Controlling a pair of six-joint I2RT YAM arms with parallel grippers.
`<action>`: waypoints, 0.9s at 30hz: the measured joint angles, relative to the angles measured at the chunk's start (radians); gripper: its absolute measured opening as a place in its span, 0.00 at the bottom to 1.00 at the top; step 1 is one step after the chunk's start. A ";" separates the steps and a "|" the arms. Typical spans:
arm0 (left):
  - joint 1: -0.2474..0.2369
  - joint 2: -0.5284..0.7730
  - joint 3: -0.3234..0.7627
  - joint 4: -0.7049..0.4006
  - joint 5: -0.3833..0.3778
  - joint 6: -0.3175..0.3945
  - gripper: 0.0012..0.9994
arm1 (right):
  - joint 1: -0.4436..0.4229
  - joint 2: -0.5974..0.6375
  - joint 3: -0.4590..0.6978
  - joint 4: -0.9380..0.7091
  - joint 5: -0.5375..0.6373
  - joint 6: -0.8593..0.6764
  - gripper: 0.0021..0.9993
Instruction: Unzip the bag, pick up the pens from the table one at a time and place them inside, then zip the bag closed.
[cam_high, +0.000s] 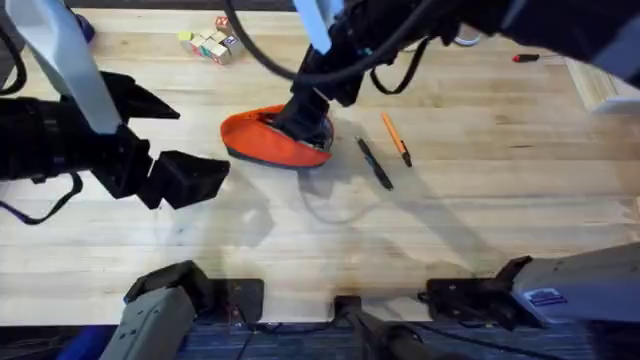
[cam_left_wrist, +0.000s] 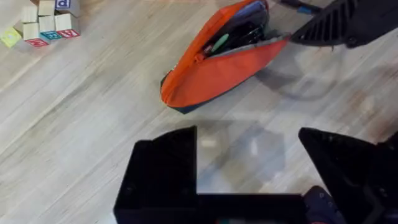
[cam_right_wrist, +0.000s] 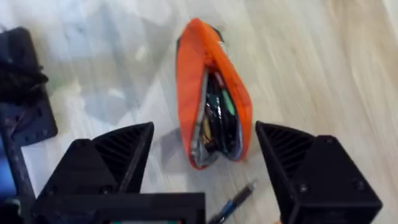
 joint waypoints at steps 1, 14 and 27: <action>0.000 0.000 0.000 0.000 0.000 0.000 0.99 | -0.001 -0.010 0.000 -0.003 0.023 0.021 1.00; 0.000 0.000 0.000 0.000 0.000 0.000 0.99 | -0.258 -0.077 0.000 -0.136 0.203 0.283 1.00; 0.000 0.000 0.000 0.000 0.000 0.000 0.99 | -0.443 -0.080 -0.135 -0.130 0.136 0.301 1.00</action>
